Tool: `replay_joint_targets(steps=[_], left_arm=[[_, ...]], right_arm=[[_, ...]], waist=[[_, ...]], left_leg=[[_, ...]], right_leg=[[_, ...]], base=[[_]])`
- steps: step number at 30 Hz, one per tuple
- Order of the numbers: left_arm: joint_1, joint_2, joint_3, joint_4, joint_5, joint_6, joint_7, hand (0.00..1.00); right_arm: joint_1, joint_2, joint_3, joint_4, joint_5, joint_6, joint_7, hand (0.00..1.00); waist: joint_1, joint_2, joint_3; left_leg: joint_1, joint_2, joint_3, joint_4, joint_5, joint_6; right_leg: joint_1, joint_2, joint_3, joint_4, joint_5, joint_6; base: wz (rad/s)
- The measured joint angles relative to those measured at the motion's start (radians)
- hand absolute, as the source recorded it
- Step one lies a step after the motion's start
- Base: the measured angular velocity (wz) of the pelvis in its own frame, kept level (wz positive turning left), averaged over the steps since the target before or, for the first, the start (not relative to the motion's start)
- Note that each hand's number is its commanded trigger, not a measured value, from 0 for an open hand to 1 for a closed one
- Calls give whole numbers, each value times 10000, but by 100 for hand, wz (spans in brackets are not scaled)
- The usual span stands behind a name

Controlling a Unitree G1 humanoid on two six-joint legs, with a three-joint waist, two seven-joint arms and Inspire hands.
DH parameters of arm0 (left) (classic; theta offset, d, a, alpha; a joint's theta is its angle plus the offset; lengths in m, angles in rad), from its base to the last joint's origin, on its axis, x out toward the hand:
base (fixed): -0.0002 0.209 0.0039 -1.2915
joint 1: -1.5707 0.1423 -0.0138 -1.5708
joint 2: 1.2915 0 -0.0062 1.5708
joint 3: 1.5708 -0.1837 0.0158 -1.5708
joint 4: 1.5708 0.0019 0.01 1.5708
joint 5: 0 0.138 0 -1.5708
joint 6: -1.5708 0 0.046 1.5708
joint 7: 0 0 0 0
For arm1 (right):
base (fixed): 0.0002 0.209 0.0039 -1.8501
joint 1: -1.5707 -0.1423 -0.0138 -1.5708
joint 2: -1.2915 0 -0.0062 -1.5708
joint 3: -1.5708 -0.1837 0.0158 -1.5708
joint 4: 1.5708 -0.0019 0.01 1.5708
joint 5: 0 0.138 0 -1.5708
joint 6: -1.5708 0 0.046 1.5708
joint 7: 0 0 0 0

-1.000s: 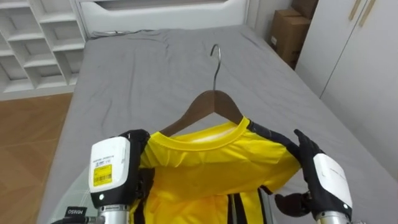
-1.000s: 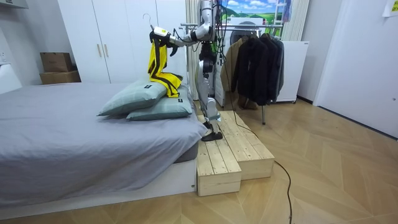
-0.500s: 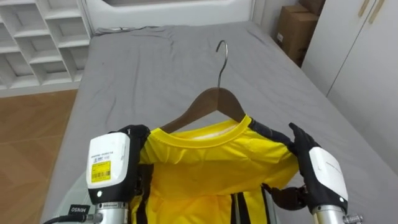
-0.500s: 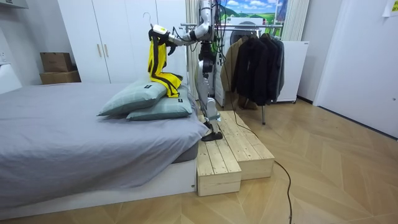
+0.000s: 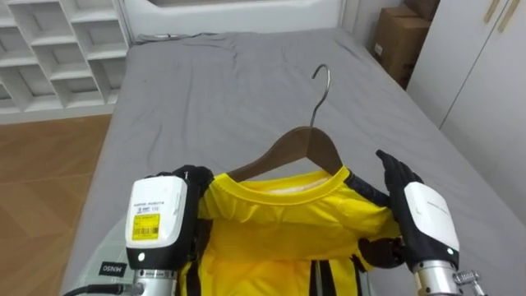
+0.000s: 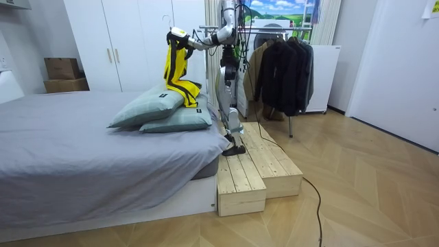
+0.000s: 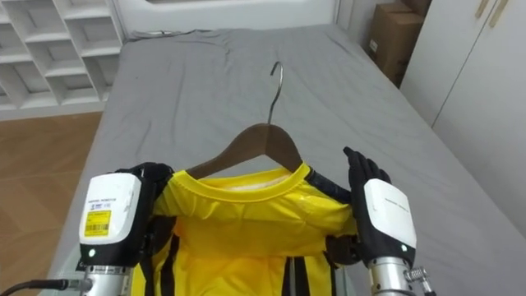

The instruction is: Hang clothes

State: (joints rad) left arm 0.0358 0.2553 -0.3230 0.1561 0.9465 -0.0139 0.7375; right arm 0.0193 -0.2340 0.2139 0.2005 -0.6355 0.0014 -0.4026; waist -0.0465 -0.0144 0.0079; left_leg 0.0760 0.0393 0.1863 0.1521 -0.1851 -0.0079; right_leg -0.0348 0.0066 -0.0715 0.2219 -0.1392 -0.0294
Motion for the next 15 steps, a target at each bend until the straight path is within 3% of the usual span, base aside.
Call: replay_joint_targets(steps=[7,15], left_arm=[[-8,-3,8,1,-16,-6,0,100],[-314,-4,59,0,9,-232,0,100]], right_arm=[[-15,-11,-27,35,-8,0,0,0],[-862,-18,-366,620,-35,-157,2,0]], waist=[[-57,-3,1],[-236,-45,27]], left_leg=[[-31,-2,-8,3,0,0],[-124,1,-55,22,1,1]], right_leg=[[-13,-4,-21,-4,-2,2],[-60,-30,-122,-8,-1,1]], base=[[0],[3]])
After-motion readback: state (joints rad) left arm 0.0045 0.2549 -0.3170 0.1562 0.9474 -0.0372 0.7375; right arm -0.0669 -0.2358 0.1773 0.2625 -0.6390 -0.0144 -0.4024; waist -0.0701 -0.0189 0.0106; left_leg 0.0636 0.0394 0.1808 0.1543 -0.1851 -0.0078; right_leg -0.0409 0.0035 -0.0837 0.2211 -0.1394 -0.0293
